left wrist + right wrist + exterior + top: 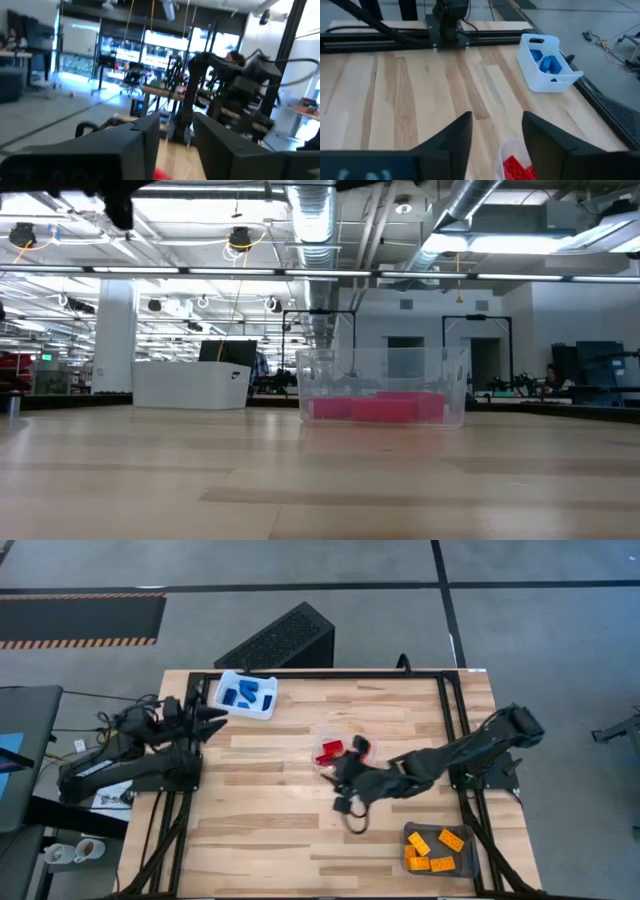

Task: Sort & place blocks by color
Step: Return to Home Position

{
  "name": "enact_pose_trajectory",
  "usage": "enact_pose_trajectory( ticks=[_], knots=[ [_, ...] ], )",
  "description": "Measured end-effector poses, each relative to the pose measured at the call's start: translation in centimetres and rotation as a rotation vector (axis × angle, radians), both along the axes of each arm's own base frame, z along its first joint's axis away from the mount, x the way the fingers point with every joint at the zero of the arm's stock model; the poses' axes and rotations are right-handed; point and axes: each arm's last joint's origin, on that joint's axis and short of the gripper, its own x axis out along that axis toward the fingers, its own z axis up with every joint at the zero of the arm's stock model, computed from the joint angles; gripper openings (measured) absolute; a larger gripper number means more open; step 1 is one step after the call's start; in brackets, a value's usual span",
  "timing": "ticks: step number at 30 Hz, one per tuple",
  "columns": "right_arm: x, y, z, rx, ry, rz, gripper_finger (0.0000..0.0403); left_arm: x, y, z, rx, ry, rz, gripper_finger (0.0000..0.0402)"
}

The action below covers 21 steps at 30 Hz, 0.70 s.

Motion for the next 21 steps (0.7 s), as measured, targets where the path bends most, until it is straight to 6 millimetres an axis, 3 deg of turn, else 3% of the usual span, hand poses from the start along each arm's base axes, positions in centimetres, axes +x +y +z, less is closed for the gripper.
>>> enact_pose_trajectory(
  ticks=[5, 12, 18, 21],
  knots=[
    [-4.7, -1.8, -2.6, 0.073, -0.124, -0.021, 0.0144, -1.5, -0.7, -0.7, -0.013, 0.009, 0.008, 0.0067],
    [-11.1, -5.0, -5.6, 0.157, -0.349, -0.116, 0.0082, -1.6, -1.0, -0.9, 0.013, 0.024, -0.063, 0.0034],
    [-14.2, -6.4, -6.3, 0.14, -0.44, -0.1, 0.0056, -1.1, -0.8, -1.4, 0.018, 0.057, -0.074, 0.0016],
    [-15.2, -6.7, -6.3, 0.119, -0.456, -0.091, 0.0049, -0.3, -0.7, -2.8, 0.022, 0.061, -0.117, 0.0009]
  ],
)
